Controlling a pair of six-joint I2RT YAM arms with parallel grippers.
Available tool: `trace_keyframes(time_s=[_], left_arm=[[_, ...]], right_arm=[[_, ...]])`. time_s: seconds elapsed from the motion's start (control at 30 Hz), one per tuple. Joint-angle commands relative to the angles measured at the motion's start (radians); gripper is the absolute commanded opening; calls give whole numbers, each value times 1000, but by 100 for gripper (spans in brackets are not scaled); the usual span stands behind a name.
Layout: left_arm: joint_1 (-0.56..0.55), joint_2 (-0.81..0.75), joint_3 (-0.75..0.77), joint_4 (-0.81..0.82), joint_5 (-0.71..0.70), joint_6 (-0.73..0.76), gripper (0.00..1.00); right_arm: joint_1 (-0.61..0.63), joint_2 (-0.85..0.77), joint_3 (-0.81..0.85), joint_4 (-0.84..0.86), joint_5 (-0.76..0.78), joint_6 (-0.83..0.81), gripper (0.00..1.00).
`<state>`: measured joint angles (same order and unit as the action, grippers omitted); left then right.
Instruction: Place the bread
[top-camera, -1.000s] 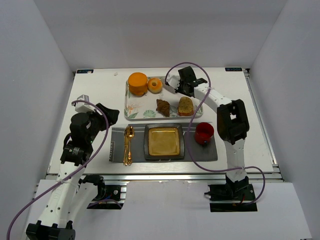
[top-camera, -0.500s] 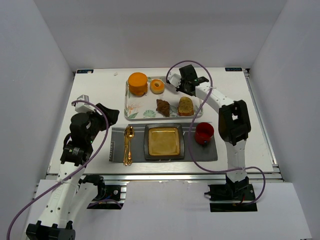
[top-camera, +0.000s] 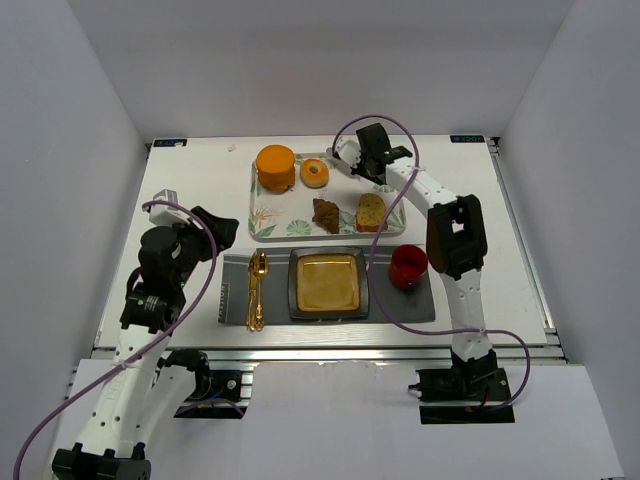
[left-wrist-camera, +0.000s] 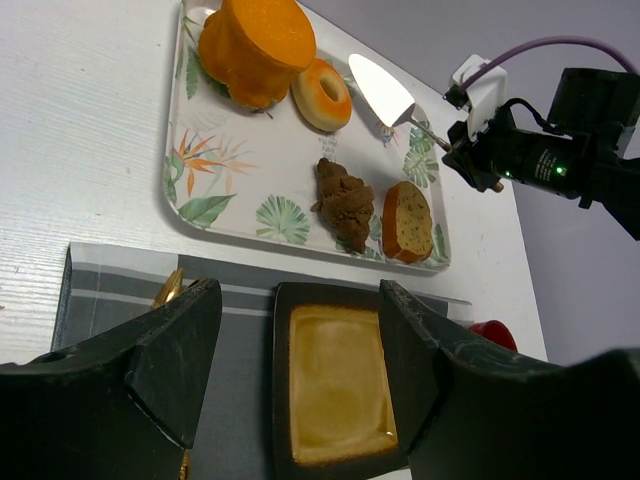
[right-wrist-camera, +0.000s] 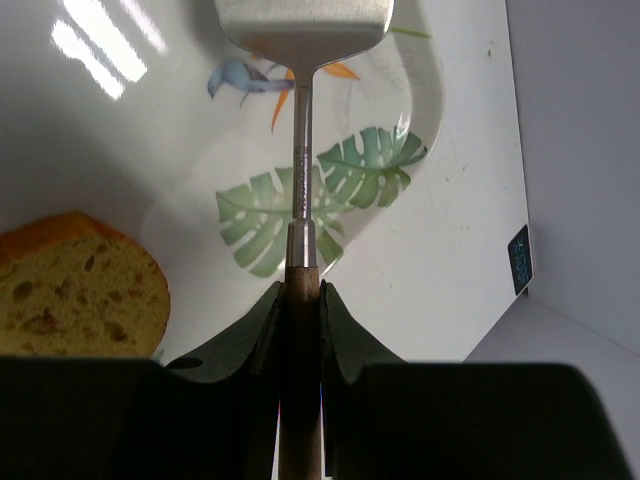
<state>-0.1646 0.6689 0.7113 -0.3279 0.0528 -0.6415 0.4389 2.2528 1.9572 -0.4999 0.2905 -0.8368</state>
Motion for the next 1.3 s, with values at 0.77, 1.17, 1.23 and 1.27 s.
trace_keyframes(time_s=[0.77,1.17,1.23,1.27], left_arm=[[5,-26,-12,26,35,9,73],[5,-35,-18,26,32,9,73],[5,-37,-19,27,32,9,73],[5,-37,-19,27,32,9,73]], right_arm=[[58,91,158,-80,-83,-44,0],[55,70,163,-183,-137,-71,0],[49,59,160,-200,-151,-79,0],[49,54,151,-203,-160,-82,0]])
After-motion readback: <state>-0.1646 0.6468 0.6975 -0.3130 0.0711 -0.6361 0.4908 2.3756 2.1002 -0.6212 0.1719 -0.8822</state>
